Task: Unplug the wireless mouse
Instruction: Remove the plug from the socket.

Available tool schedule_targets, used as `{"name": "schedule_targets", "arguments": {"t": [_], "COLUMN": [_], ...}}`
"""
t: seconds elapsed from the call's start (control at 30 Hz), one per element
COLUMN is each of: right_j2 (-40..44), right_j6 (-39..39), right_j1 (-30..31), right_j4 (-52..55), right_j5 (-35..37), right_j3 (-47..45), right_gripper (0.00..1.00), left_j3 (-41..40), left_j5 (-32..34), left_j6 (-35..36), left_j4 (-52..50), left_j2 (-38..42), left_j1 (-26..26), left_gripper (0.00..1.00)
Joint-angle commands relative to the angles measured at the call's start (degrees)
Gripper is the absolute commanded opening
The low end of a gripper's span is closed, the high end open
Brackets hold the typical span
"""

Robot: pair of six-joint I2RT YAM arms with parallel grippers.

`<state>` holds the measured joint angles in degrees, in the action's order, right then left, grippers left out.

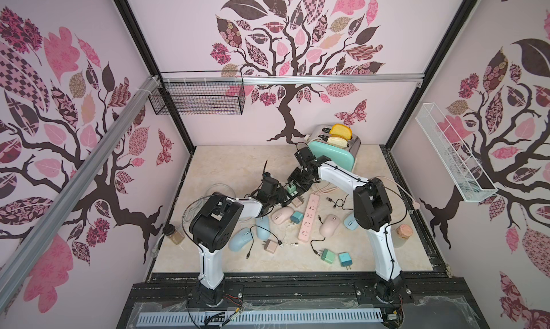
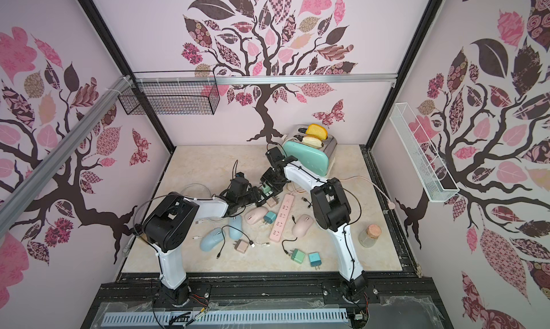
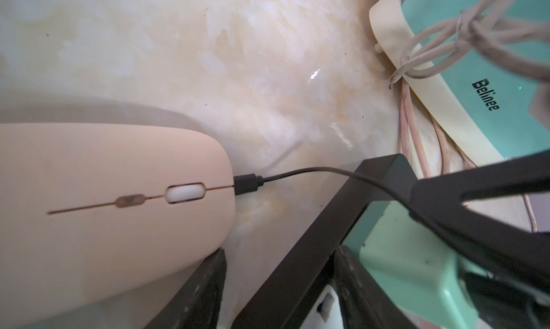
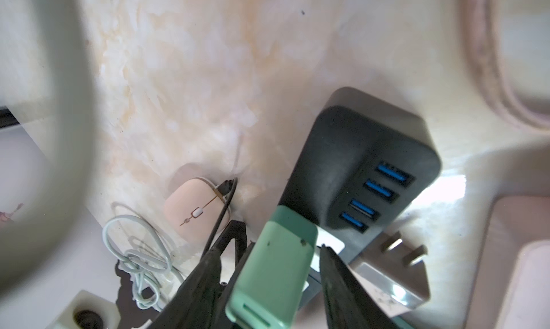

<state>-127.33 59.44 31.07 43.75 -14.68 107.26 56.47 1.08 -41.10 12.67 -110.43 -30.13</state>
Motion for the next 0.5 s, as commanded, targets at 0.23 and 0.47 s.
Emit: {"name": "schedule_targets", "arguments": {"t": [0.23, 0.47], "right_j2": [1.8, 3.61], "right_j6": [3.71, 1.88], "right_j1": [-0.26, -0.4], "right_j4": [-3.46, -2.78], "right_j5": [-4.98, -6.76], "right_j3": [-3.86, -2.58], "right_gripper": [0.13, 0.0], "left_j3": [2.11, 3.98], "left_j5": [2.03, 1.12], "left_j6": [1.46, 2.29], "left_j4": [-12.68, -14.93], "left_j2": [-5.47, -7.89], "left_j1": [-0.27, -0.25], "left_gripper": [0.49, 0.43]}}
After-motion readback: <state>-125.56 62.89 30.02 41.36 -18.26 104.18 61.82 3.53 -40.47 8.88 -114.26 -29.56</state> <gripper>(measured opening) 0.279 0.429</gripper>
